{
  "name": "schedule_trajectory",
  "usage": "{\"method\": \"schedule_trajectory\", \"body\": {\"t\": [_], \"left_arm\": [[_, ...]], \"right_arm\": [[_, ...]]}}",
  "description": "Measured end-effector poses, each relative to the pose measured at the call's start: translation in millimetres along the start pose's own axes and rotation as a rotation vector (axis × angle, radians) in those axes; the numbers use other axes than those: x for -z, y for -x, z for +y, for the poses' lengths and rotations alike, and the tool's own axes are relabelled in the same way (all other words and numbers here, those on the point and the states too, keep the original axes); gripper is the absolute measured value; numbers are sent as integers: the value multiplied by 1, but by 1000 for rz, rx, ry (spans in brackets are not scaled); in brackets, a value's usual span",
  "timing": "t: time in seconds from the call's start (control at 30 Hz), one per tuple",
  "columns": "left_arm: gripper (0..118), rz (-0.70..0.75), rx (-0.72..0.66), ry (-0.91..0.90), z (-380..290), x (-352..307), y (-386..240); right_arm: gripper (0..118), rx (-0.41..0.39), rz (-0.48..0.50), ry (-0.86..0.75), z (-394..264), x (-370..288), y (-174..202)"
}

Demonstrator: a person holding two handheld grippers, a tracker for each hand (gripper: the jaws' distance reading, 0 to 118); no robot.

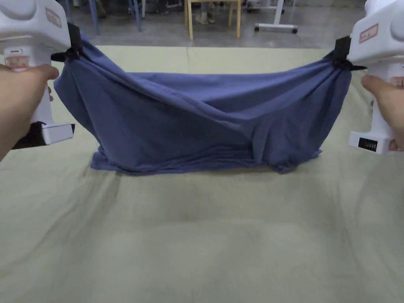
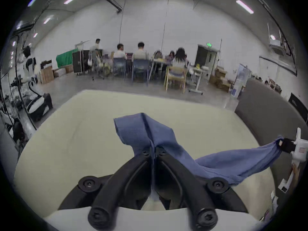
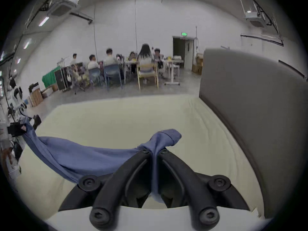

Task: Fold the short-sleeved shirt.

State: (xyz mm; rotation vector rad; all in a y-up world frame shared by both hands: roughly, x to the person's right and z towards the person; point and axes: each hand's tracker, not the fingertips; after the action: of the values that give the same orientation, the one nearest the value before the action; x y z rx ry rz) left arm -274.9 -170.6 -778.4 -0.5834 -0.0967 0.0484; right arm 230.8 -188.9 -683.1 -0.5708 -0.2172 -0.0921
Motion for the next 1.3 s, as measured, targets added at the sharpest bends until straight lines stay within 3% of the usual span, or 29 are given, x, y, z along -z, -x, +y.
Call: {"method": "schedule_trajectory", "body": {"t": [0.2, 0.3, 0.43, 0.63, 0.97, 1.23, 1.3], "left_arm": [[0, -49, 8, 35, -43, -13, 7], [0, -88, 17, 50, -76, -40, 9], [0, -132, 24, 56, -134, -82, 21], [0, -157, 66, 91, -228, -142, 34], [0, -150, 13, 192, -324, -242, 62], [0, -78, -30, 342, -378, -234, 72], [8, -61, -17, 347, -380, -230, 68]], "right_arm": [[6, 13, 16, 45, -44, -1, -21], [6, 39, 73, 48, -76, -17, -31], [6, -1, 106, 69, -136, -59, -37], [6, 63, 160, 81, -239, -145, -46], [6, 106, 123, 166, -343, -254, -71], [6, 76, 78, 305, -384, -235, -81], [6, 53, 69, 331, -386, -226, -79]]}}
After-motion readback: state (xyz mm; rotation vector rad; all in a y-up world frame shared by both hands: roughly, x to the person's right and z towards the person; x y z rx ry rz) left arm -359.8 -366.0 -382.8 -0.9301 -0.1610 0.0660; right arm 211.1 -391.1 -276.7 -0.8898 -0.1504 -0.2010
